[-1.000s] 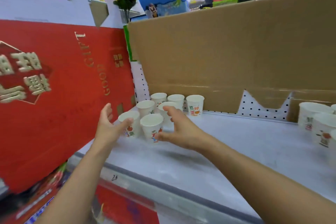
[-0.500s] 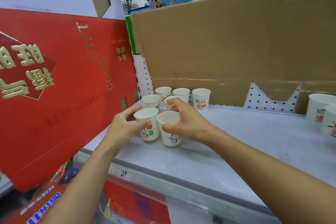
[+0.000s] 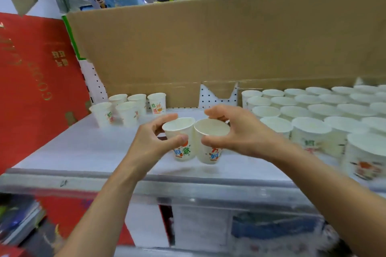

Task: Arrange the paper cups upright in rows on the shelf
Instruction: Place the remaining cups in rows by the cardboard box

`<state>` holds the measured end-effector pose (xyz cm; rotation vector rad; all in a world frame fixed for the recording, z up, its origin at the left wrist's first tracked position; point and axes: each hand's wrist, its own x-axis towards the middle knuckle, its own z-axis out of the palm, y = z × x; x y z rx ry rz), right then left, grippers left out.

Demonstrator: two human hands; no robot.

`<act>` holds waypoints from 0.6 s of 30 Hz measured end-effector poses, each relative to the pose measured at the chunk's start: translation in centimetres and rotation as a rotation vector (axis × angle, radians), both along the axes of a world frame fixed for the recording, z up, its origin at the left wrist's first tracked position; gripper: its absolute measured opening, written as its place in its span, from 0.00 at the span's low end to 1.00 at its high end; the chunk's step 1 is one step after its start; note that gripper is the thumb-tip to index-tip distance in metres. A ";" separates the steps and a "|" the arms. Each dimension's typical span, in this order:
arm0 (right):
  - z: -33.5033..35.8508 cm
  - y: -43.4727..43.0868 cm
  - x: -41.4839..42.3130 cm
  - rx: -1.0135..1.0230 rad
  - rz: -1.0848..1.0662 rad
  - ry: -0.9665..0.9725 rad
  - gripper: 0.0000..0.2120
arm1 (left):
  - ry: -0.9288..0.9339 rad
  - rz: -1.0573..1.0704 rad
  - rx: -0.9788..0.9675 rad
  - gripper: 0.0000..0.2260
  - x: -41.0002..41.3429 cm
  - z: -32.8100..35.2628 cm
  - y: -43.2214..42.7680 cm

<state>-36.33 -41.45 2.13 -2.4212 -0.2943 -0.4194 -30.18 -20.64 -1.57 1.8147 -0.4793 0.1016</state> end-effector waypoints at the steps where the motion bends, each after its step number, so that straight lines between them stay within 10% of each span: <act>1: 0.3 -1.3 -1.2 -0.011 -0.022 -0.007 0.31 | -0.007 -0.014 0.001 0.28 -0.8 0.1 -1.5; 18: -0.5 -14.0 -10.2 -0.558 -0.491 -0.075 0.30 | -0.151 -0.088 0.161 0.37 -6.8 -1.5 -17.4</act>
